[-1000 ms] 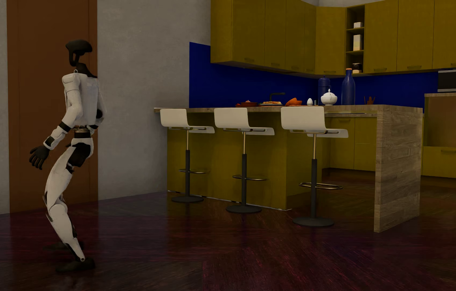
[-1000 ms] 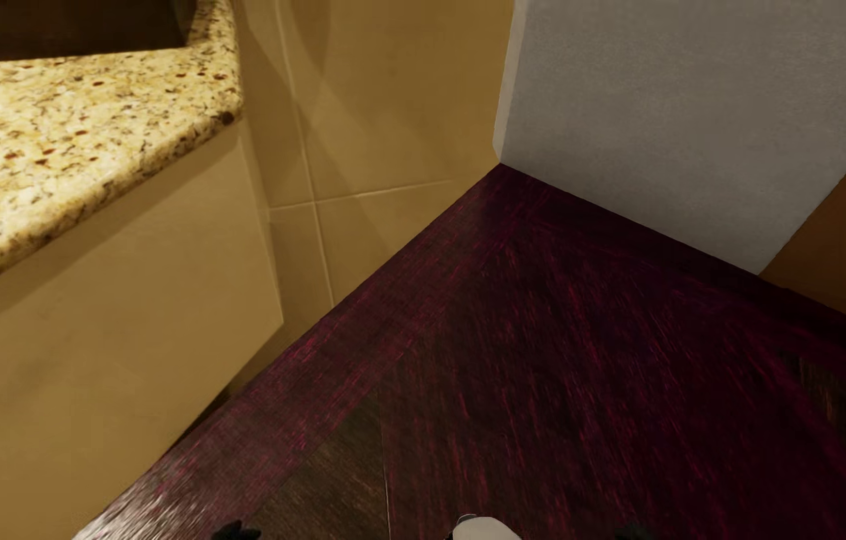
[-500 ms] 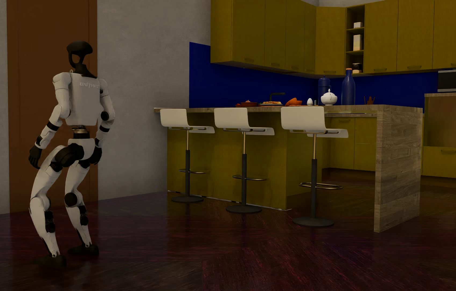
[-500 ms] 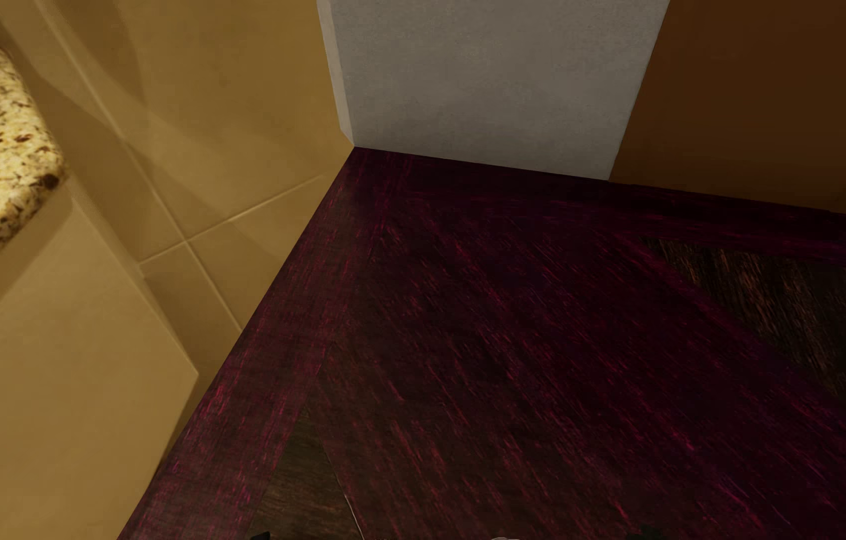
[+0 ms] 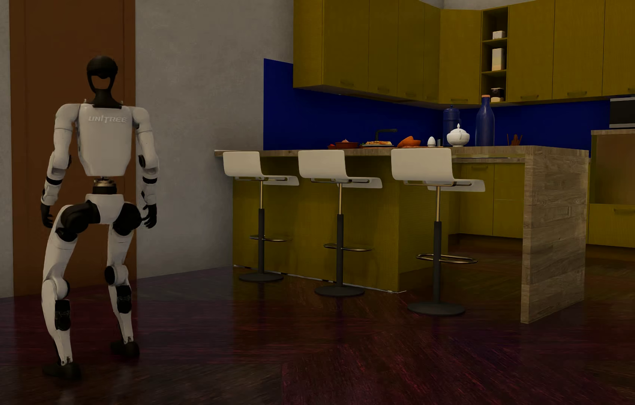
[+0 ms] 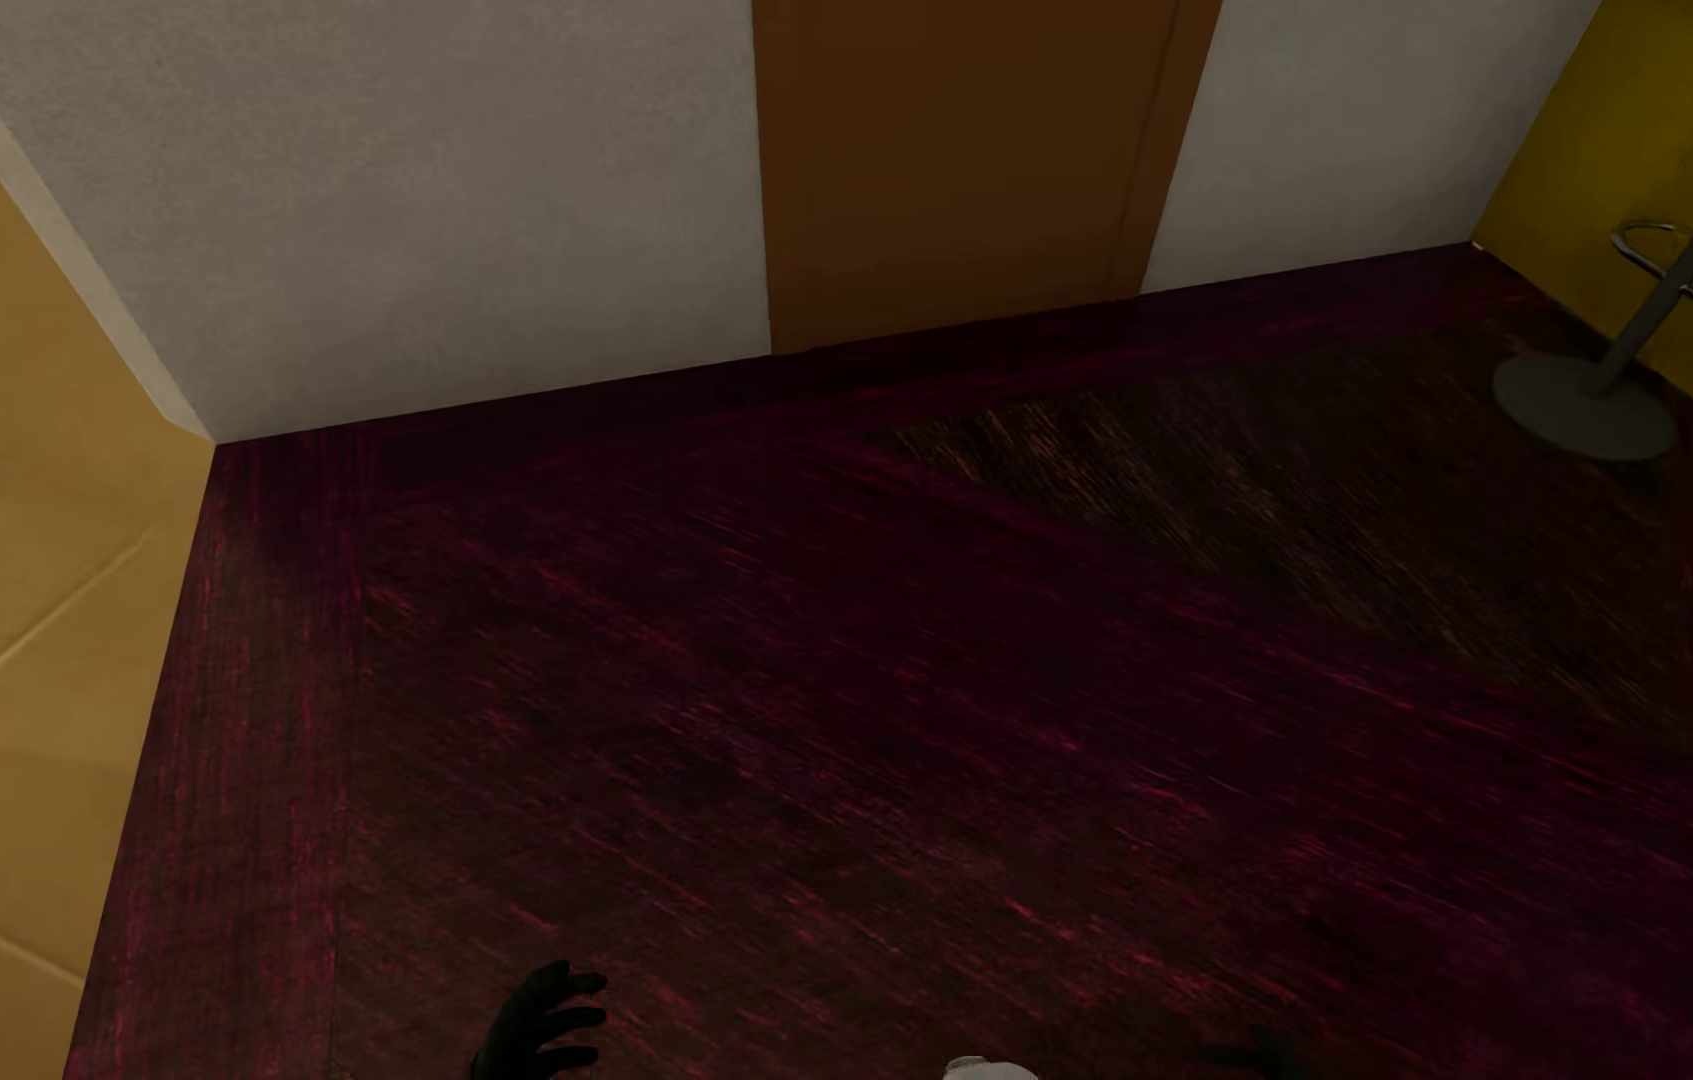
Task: Face back
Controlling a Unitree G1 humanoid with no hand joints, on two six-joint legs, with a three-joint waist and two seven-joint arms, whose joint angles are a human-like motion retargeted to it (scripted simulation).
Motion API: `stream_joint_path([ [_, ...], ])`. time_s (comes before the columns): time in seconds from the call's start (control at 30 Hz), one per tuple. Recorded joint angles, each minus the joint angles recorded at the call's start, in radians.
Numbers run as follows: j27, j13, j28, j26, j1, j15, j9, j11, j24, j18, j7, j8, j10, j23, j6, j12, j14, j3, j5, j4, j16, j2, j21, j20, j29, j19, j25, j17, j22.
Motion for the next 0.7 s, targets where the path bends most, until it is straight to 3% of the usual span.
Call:
stream_joint_path([
  [0.07, -0.024, 0.011, -0.034, 0.000, -0.102, 0.007, 0.017, 0.011, -0.002, 0.088, -0.077, 0.036, 0.210, 0.013, 0.028, 0.000, 0.064, 0.068, 0.052, 0.000, 0.009, -0.019, 0.030, -0.041, -0.004, -0.021, -0.026, -0.020, 0.042],
  [0.1, -0.046, 0.013, -0.052, 0.015, -0.135, 0.029, 0.025, -0.020, -0.005, 0.175, -0.135, 0.060, 0.266, 0.027, 0.047, 0.036, 0.116, 0.072, 0.074, -0.034, 0.015, -0.013, 0.032, -0.037, -0.016, -0.016, -0.031, -0.022, 0.030],
  [0.13, -0.056, 0.028, -0.076, 0.037, -0.130, 0.064, 0.027, -0.071, -0.003, 0.234, -0.168, 0.083, 0.194, 0.022, 0.076, 0.061, 0.058, 0.061, 0.100, -0.070, 0.024, -0.008, 0.031, 0.020, -0.035, -0.008, -0.030, -0.013, 0.022],
  [0.17, -0.058, 0.049, -0.087, 0.044, -0.086, 0.047, 0.015, -0.076, 0.002, 0.122, -0.172, 0.084, 0.037, -0.006, 0.089, 0.089, -0.016, 0.013, 0.103, -0.088, 0.043, -0.021, 0.028, 0.060, -0.050, 0.005, -0.019, 0.001, 0.061],
  [0.2, -0.055, 0.066, -0.074, 0.056, -0.052, -0.032, 0.020, -0.024, 0.009, 0.033, -0.129, 0.054, -0.005, -0.009, 0.063, 0.067, 0.003, -0.028, 0.066, -0.091, 0.060, -0.021, 0.029, 0.044, -0.055, 0.018, -0.002, 0.010, 0.096],
  [0.27, -0.014, 0.079, -0.045, 0.057, -0.037, -0.117, 0.025, 0.061, 0.057, 0.031, -0.066, 0.014, 0.013, -0.004, 0.011, -0.007, -0.008, -0.003, 0.024, -0.078, 0.032, 0.020, 0.005, 0.014, -0.020, 0.046, 0.003, 0.008, 0.041],
  [0.3, -0.007, 0.059, -0.041, 0.042, -0.068, -0.083, 0.044, 0.048, 0.085, 0.049, -0.060, 0.009, 0.100, 0.034, 0.012, -0.044, 0.008, 0.036, 0.046, -0.049, -0.001, 0.027, 0.006, -0.024, 0.001, 0.000, -0.008, -0.009, 0.022],
  [0.33, -0.009, 0.044, -0.054, 0.017, -0.107, -0.066, 0.043, 0.031, 0.096, 0.102, -0.080, 0.024, 0.171, 0.036, 0.015, -0.033, 0.050, 0.049, 0.070, -0.048, -0.018, 0.026, -0.003, -0.033, 0.018, -0.054, -0.019, -0.023, 0.015],
  [0.37, -0.023, 0.029, -0.072, -0.009, -0.115, -0.041, 0.028, -0.003, 0.090, 0.190, -0.121, 0.050, 0.164, 0.023, 0.027, 0.005, 0.046, 0.036, 0.094, -0.068, -0.014, 0.025, -0.001, -0.033, 0.027, -0.029, -0.025, -0.040, 0.043],
  [0.4, -0.045, 0.032, -0.092, -0.021, -0.083, -0.005, 0.010, -0.056, 0.068, 0.294, -0.152, 0.072, 0.042, -0.006, 0.047, 0.022, -0.025, 0.006, 0.118, -0.092, 0.018, 0.027, 0.013, -0.007, 0.022, -0.034, -0.026, -0.037, 0.085],
  [0.43, -0.071, 0.051, -0.097, -0.015, -0.043, 0.009, 0.000, -0.089, 0.035, 0.075, -0.152, 0.081, -0.033, -0.015, 0.046, 0.015, 0.000, -0.018, 0.117, -0.090, 0.043, 0.033, 0.024, 0.033, 0.009, -0.026, -0.018, -0.020, 0.097],
  [0.47, -0.073, 0.061, -0.079, -0.001, -0.015, -0.009, 0.001, -0.084, 0.002, 0.041, -0.116, 0.068, -0.067, -0.018, 0.032, -0.003, 0.017, -0.037, 0.086, -0.090, 0.040, 0.027, 0.010, 0.047, 0.000, -0.015, -0.008, 0.019, 0.059],
  [0.5, -0.055, 0.063, -0.063, -0.001, -0.006, -0.056, 0.001, -0.053, -0.013, 0.044, -0.080, 0.040, -0.059, -0.021, 0.027, -0.016, 0.004, -0.045, 0.060, -0.079, 0.032, 0.010, 0.014, 0.036, 0.005, 0.003, -0.001, 0.025, 0.034],
  [0.57, -0.007, 0.051, -0.046, -0.002, 0.001, -0.044, 0.012, 0.002, 0.009, 0.052, -0.023, -0.002, 0.016, -0.011, 0.014, -0.052, -0.046, -0.026, 0.014, -0.053, 0.000, -0.014, -0.006, 0.016, 0.023, 0.035, -0.012, 0.002, 0.035],
  [0.6, 0.013, 0.000, -0.032, 0.012, -0.033, 0.002, 0.037, 0.012, 0.023, 0.063, -0.010, 0.002, 0.136, 0.029, 0.000, -0.070, -0.024, 0.008, 0.019, -0.035, 0.006, -0.014, -0.002, -0.030, 0.027, 0.005, -0.025, -0.004, -0.001],
  [0.63, -0.002, -0.007, -0.024, 0.017, -0.116, 0.015, 0.045, 0.003, 0.029, 0.118, -0.056, 0.021, 0.284, 0.027, 0.013, -0.057, 0.081, 0.047, 0.045, -0.043, -0.019, -0.016, 0.011, -0.052, 0.022, -0.029, -0.036, -0.025, 0.004],
  [0.67, -0.040, 0.004, -0.032, 0.020, -0.159, 0.038, 0.040, -0.032, 0.029, 0.191, -0.117, 0.049, 0.328, 0.025, 0.029, -0.002, 0.148, 0.062, 0.070, -0.074, -0.011, -0.009, 0.008, -0.051, 0.011, -0.005, -0.043, -0.030, 0.017],
  [0.7, -0.079, 0.029, -0.056, 0.027, -0.151, 0.067, 0.026, -0.076, 0.025, 0.241, -0.173, 0.073, 0.214, 0.014, 0.043, 0.049, 0.090, 0.048, 0.096, -0.098, 0.017, -0.003, 0.020, 0.010, -0.008, -0.010, -0.041, -0.005, 0.046],
])
